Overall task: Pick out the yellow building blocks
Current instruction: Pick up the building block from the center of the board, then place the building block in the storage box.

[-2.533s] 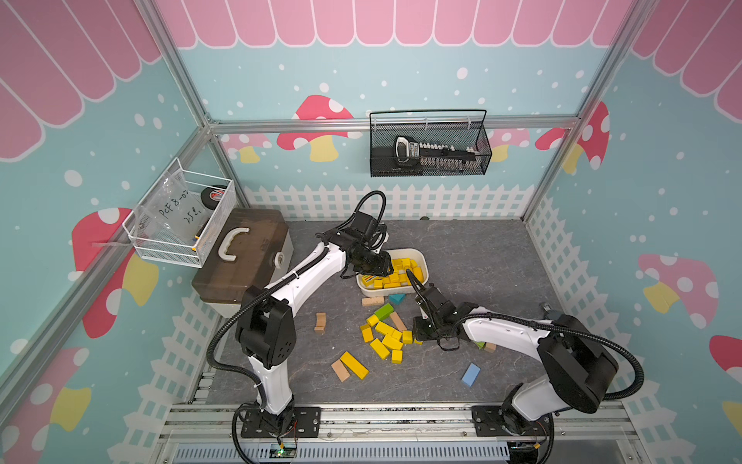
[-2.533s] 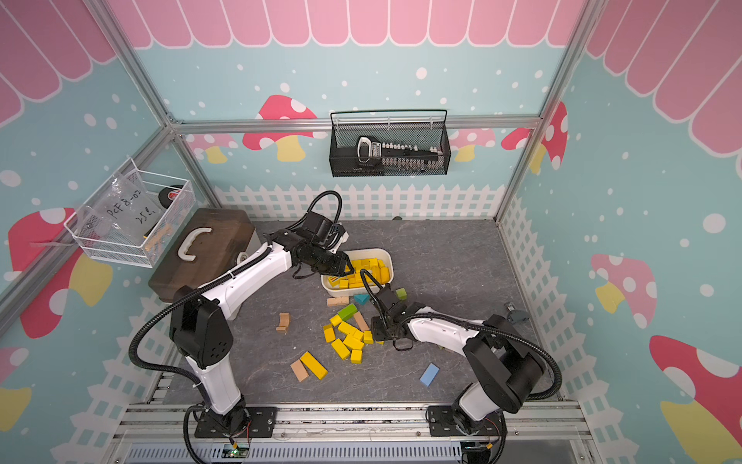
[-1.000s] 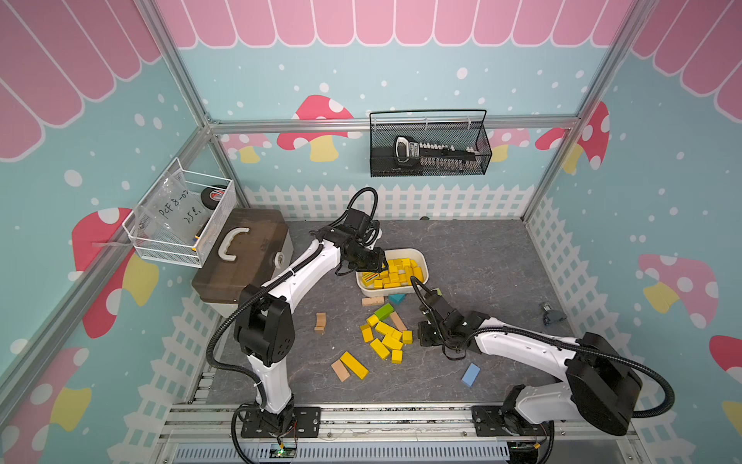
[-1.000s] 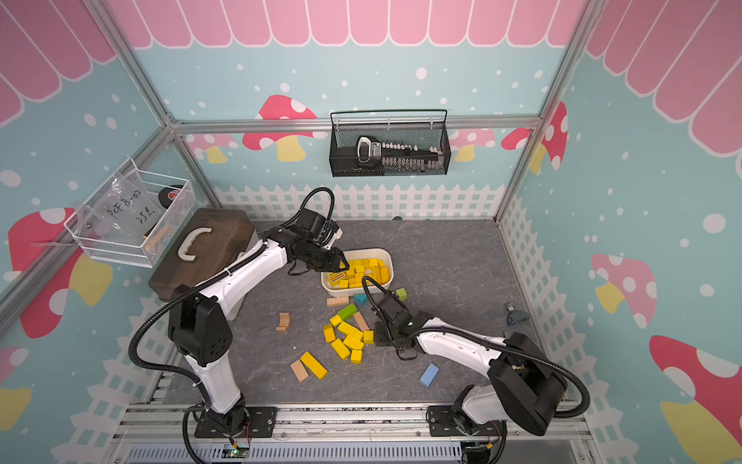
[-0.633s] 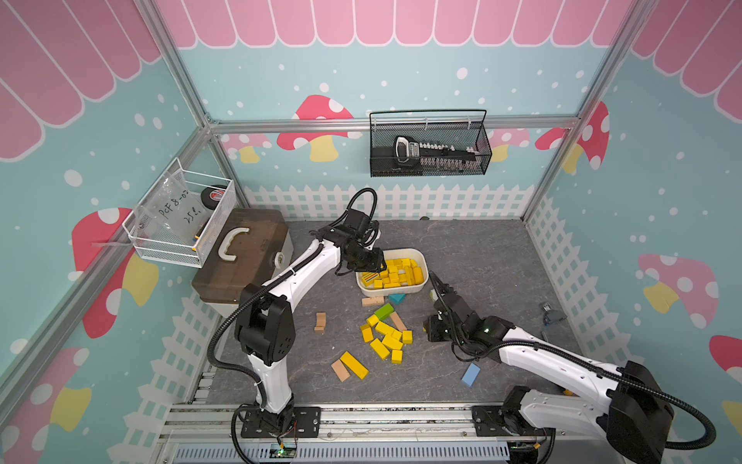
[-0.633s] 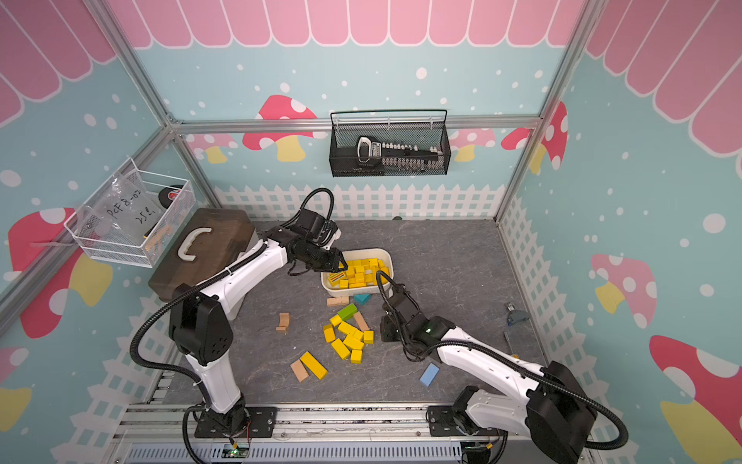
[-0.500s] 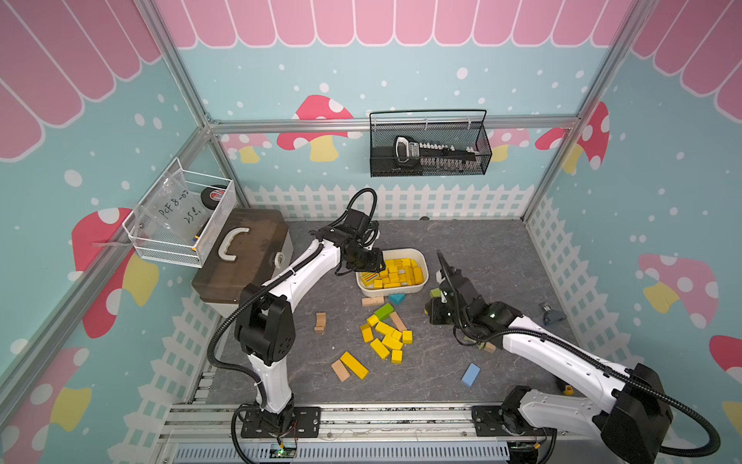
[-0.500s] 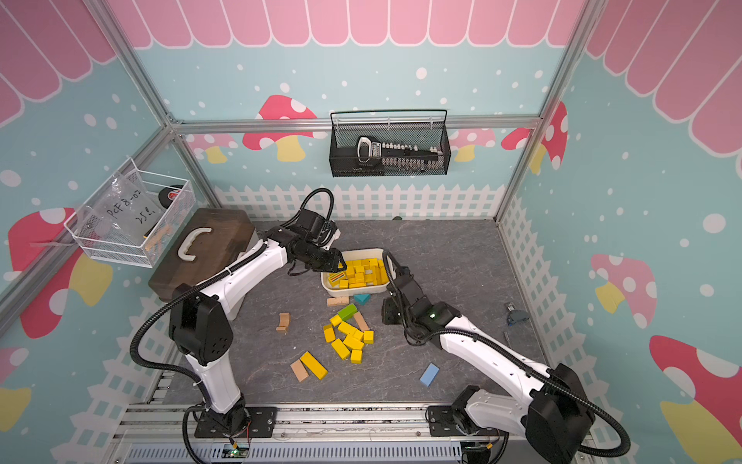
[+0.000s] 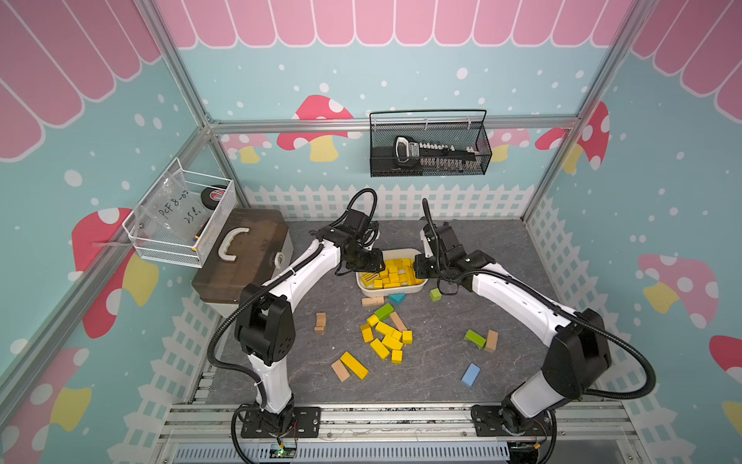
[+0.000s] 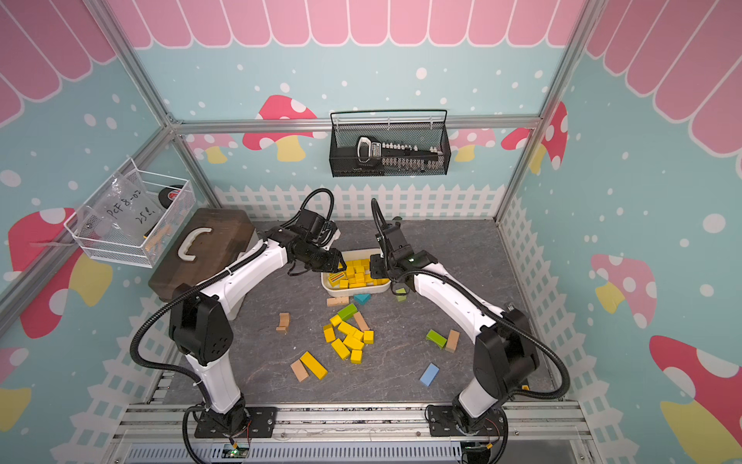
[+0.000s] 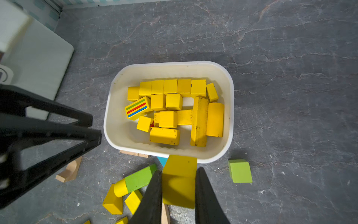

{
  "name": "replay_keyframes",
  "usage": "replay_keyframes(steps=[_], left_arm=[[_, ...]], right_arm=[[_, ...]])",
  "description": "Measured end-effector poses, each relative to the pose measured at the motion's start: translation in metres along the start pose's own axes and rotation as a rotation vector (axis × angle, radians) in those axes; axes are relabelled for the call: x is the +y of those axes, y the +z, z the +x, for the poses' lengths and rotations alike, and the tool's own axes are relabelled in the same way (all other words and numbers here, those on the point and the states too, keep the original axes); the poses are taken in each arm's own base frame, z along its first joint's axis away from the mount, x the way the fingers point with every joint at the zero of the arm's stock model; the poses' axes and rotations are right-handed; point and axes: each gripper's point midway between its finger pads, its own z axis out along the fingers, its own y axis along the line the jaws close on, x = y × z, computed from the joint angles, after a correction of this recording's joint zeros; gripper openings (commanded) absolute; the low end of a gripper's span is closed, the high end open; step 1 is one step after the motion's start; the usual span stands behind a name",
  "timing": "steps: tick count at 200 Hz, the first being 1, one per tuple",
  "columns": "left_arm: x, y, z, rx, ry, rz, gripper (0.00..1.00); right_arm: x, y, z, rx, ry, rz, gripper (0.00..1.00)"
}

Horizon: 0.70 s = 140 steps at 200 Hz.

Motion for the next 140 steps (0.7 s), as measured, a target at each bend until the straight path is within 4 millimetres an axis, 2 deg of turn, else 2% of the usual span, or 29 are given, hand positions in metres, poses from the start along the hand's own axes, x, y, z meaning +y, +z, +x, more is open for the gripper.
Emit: replay_keyframes(steps=[45, 77, 104, 140], left_arm=[[0.0, 0.0, 0.001, 0.002, -0.001, -0.001, 0.48], [0.0, 0.0, 0.001, 0.003, -0.001, 0.0, 0.47], [0.0, 0.0, 0.001, 0.003, -0.001, 0.0, 0.48], [-0.001, 0.0, 0.001, 0.004, -0.001, 0.004, 0.48]], right_arm=[[0.006, 0.066, -0.009, 0.08, -0.004, -0.004, 0.16], [0.007, 0.102, -0.01, 0.12, -0.002, 0.009, 0.16], [0.003, 0.117, -0.002, 0.155, 0.003, 0.025, 0.16], [-0.001, 0.123, 0.004, 0.18, 0.009, 0.037, 0.17]])
